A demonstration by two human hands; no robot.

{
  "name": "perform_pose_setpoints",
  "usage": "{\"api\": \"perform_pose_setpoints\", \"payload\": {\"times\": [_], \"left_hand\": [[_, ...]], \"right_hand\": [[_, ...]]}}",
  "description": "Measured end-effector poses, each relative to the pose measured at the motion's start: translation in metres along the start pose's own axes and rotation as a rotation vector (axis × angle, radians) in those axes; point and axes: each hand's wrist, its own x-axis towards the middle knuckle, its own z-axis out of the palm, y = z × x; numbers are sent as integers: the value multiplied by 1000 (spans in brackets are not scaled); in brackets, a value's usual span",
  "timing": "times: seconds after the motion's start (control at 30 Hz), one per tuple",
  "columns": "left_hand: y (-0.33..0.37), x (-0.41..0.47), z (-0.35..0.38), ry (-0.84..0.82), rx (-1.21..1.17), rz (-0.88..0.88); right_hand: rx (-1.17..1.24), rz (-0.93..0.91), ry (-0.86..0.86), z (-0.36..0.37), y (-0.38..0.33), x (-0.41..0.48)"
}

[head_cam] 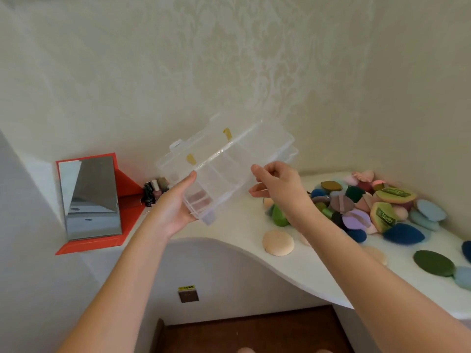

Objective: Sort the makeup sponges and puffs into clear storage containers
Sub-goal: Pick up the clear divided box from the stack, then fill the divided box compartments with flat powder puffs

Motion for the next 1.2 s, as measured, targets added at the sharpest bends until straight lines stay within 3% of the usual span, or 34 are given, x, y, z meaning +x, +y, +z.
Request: {"api": "perform_pose_setpoints", "payload": {"times": [0.13, 0.33, 0.5, 0.9, 1.2], "left_hand": [[9, 3, -28, 58, 179, -16], [11, 8, -67, 49, 188, -32], [13, 12, -93, 5, 221, -79], [-18, 28, -125, 17, 181, -227], [-56, 36, -110, 65, 196, -344]], "right_hand": [[-281, -22, -185, -14, 12, -9], [-767, -79, -224, -41, 52, -15], [-993, -94, -307, -54, 71, -18], [-1106, -190, -209, -55, 87, -18], [-975, -345, -27, -80, 93, -35]]}}
